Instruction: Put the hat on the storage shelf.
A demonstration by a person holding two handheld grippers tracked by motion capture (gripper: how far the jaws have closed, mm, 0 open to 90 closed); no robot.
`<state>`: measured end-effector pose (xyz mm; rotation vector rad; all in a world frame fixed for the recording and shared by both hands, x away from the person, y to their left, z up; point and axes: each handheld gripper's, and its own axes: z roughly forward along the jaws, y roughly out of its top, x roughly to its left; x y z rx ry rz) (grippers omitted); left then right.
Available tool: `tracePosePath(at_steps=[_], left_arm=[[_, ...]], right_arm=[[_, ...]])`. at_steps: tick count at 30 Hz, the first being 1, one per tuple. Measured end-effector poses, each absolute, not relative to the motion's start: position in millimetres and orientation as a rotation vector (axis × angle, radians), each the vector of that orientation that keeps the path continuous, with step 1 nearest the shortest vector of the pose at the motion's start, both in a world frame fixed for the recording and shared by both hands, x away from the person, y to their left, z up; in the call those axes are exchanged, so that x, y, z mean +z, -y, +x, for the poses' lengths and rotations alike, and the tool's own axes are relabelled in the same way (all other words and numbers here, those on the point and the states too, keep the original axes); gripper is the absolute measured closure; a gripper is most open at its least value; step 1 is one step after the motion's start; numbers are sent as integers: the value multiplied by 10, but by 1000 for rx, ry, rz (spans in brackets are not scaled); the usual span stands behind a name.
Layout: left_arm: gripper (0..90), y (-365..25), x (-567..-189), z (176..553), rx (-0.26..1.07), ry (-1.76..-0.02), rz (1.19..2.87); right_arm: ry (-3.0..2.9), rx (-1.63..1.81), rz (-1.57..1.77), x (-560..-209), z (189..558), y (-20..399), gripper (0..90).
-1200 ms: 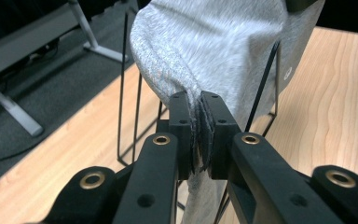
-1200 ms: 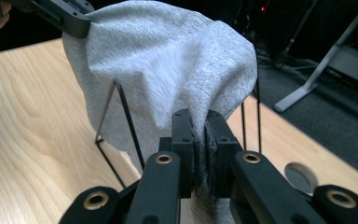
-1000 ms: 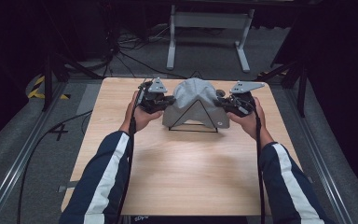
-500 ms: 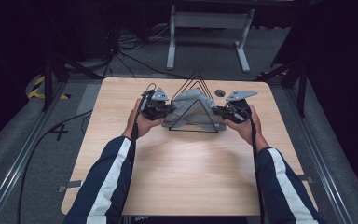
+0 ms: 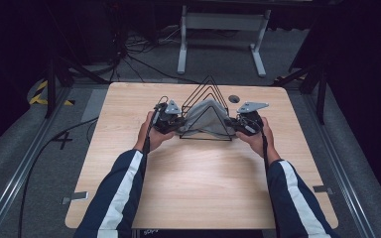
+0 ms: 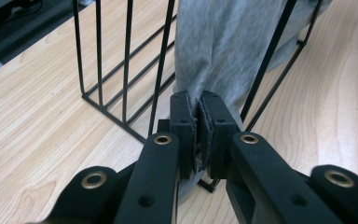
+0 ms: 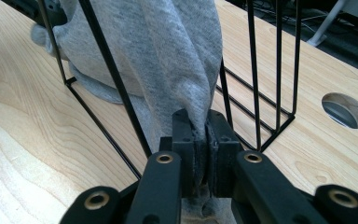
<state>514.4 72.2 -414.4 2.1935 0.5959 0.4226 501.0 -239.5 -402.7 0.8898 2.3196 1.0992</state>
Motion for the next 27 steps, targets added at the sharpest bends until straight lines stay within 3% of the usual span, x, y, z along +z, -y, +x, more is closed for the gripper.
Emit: tracePosePath(at_steps=[7, 27], left_arm=[[824, -834, -4073, 5062, 441, -603, 2161], [735, -1148, -3846, 4742, 512, -572, 2212]], right_arm=[[-2299, 1086, 910, -3972, 4950, 2422, 753], [-2282, 1030, 874, -3721, 4736, 2479, 659]])
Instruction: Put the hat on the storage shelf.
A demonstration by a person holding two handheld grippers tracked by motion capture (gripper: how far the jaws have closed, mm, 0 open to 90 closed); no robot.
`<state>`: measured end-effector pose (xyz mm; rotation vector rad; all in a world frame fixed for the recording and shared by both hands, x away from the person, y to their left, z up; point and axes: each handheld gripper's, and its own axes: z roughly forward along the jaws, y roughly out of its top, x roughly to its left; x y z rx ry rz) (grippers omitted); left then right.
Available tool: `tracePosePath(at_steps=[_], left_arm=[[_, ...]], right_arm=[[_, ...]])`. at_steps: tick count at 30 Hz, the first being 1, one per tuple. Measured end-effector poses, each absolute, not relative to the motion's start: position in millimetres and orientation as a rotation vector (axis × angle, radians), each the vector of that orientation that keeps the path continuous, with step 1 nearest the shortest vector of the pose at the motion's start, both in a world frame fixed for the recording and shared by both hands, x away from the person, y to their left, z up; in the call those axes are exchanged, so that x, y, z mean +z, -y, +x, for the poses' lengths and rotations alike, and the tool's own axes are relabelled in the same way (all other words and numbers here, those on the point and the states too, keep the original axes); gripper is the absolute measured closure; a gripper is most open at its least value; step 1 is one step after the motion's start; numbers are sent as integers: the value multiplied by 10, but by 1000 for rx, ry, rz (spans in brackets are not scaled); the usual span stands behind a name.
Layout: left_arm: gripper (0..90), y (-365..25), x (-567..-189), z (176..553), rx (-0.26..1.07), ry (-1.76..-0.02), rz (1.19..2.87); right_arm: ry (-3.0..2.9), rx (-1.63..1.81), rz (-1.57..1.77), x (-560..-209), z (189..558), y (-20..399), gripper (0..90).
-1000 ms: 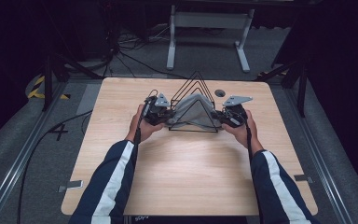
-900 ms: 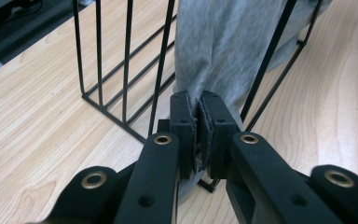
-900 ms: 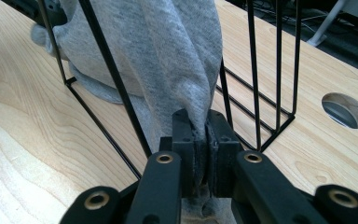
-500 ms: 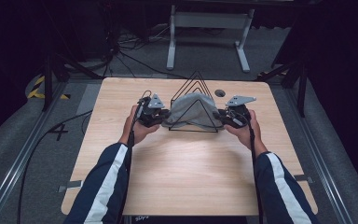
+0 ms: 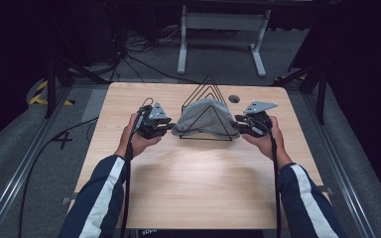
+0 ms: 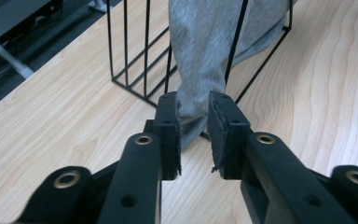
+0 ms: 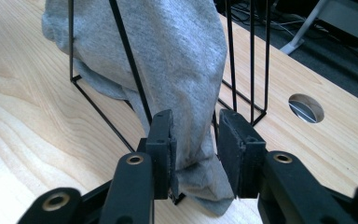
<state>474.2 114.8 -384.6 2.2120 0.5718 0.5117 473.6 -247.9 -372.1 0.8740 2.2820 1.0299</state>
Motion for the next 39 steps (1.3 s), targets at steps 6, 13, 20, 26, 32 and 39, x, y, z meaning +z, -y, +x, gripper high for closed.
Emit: tracePosePath(at_steps=[6, 13, 20, 26, 32, 39], left_arm=[[658, -1256, -3838, 4641, 537, -591, 2235], [559, -1365, -3854, 4539, 586, -602, 2274], [502, -1455, -3909, 4460, 578, -605, 2297], [449, -1560, -3966, 4365, 569, -608, 2317], [365, -1663, -4035, 4257, 561, -618, 2364], [317, -1763, -4110, 4158, 546, -637, 2394]], right_arm=[[-2295, 1023, 874, -3701, 4677, 2551, 636], [-2310, 997, 872, -3699, 4608, 2618, 597], [-2324, 973, 891, -3703, 4555, 2675, 543], [-2343, 946, 886, -3715, 4481, 2721, 489], [-2358, 910, 893, -3744, 4402, 2774, 437], [-2367, 884, 879, -3786, 4311, 2844, 423]])
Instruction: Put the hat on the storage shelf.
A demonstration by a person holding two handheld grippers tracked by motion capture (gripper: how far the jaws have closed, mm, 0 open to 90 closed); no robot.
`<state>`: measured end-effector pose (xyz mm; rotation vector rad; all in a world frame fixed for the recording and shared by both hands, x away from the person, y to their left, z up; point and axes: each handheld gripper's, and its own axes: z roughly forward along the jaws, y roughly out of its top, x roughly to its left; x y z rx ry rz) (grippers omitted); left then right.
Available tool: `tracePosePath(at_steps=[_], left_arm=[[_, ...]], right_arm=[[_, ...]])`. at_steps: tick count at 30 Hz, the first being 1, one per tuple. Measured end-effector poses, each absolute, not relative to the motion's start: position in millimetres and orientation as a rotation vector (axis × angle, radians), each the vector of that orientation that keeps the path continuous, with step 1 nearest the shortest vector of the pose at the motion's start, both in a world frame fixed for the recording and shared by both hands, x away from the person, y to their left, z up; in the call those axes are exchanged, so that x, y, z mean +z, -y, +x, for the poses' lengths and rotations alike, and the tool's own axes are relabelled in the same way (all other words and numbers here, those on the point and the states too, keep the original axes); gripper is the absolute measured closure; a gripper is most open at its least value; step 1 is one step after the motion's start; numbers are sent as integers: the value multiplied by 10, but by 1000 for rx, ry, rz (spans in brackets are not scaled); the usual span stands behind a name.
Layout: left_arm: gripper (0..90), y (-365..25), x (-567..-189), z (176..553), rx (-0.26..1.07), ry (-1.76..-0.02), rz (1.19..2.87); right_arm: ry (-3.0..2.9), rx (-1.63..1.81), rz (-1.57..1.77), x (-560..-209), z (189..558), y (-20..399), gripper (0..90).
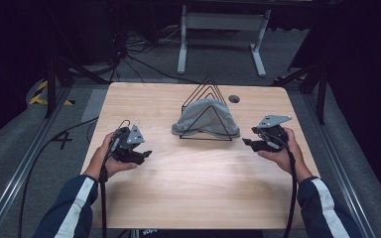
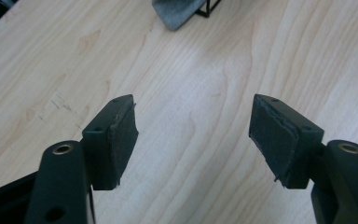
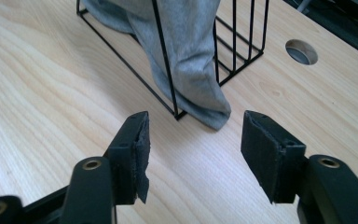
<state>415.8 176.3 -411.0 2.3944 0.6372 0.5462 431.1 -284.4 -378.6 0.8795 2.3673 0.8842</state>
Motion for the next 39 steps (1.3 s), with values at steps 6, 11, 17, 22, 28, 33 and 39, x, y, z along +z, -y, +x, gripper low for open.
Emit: tracePosePath(at_steps=[6, 11, 17, 22, 28, 33, 39], left_arm=[[303, -1856, -4176, 4071, 535, -648, 2408], [284, -1934, -4242, 3991, 533, -647, 2424], [271, -2028, -4322, 3879, 517, -648, 2445], [254, -2093, -4405, 3777, 515, -642, 2471], [251, -2178, -4491, 3658, 506, -650, 2478], [247, -2258, -4585, 3568, 467, -673, 2438], [242, -2383, -4698, 3458, 397, -718, 2356]], right_arm=[[-2371, 858, 877, -3826, 4208, 2914, 413], [-2384, 833, 871, -3914, 4104, 2986, 409], [-2389, 824, 886, -4000, 3981, 3101, 403], [-2392, 827, 884, -4075, 3881, 3178, 391], [-2389, 835, 904, -4234, 3700, 3301, 381], [-2393, 859, 946, -4383, 3532, 3463, 365], [-2360, 906, 1025, -4520, 3376, 3658, 339]])
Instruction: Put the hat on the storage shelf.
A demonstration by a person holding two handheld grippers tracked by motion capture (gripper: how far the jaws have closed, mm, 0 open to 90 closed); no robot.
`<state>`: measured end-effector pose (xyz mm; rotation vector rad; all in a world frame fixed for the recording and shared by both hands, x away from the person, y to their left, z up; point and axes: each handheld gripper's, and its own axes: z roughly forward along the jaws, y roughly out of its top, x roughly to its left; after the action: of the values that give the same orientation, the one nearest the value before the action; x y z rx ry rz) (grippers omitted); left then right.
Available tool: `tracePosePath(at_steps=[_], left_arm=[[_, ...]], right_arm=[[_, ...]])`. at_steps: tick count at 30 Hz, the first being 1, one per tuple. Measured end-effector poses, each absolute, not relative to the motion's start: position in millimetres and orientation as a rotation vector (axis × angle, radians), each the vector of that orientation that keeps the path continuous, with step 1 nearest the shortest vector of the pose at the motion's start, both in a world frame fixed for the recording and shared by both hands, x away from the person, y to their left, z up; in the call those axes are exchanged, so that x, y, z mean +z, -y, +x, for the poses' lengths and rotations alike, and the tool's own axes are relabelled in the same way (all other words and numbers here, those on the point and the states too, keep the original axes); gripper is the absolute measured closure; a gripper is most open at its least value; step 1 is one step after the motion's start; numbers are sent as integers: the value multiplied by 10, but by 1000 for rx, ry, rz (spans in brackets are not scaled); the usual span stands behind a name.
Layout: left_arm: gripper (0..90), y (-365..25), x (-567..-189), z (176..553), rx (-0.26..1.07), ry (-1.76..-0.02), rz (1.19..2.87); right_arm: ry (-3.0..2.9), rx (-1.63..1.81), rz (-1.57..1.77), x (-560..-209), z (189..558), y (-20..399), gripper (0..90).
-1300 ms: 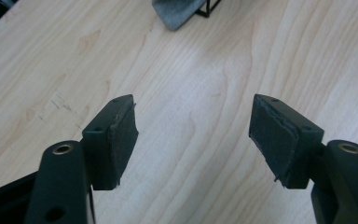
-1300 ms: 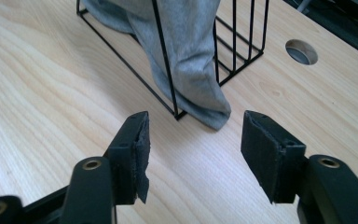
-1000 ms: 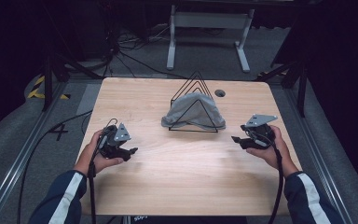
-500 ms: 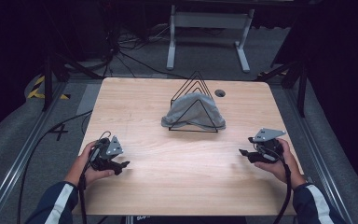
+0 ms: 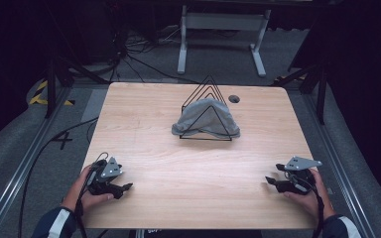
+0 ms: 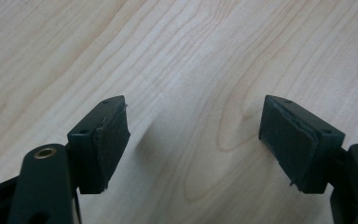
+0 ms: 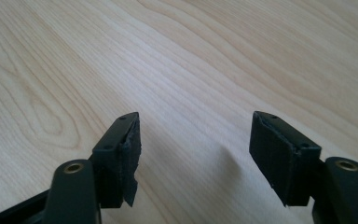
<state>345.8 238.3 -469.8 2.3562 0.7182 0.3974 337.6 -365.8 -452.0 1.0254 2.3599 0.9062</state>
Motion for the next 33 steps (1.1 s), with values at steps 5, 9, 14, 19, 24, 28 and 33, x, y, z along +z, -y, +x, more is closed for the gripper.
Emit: tracePosePath(at_steps=[5, 9, 14, 19, 24, 28, 33], left_arm=[[225, -2514, -4789, 3398, 341, -788, 2252], [184, -2559, -4827, 3386, 337, -824, 2211], [167, -2557, -4828, 3387, 342, -836, 2211], [153, -2551, -4830, 3384, 343, -861, 2206], [151, -2550, -4830, 3388, 350, -862, 2205], [150, -2549, -4830, 3389, 350, -863, 2205], [150, -2546, -4823, 3387, 348, -871, 2211]], right_arm=[[-2328, 967, 1100, -4634, 3292, 3789, 292], [-2274, 995, 1148, -4674, 3246, 3843, 232], [-2257, 989, 1184, -4676, 3251, 3851, 208], [-2255, 976, 1187, -4677, 3256, 3849, 195], [-2250, 978, 1192, -4679, 3256, 3848, 194], [-2251, 977, 1192, -4678, 3256, 3849, 195], [-2249, 976, 1192, -4678, 3257, 3850, 195]])
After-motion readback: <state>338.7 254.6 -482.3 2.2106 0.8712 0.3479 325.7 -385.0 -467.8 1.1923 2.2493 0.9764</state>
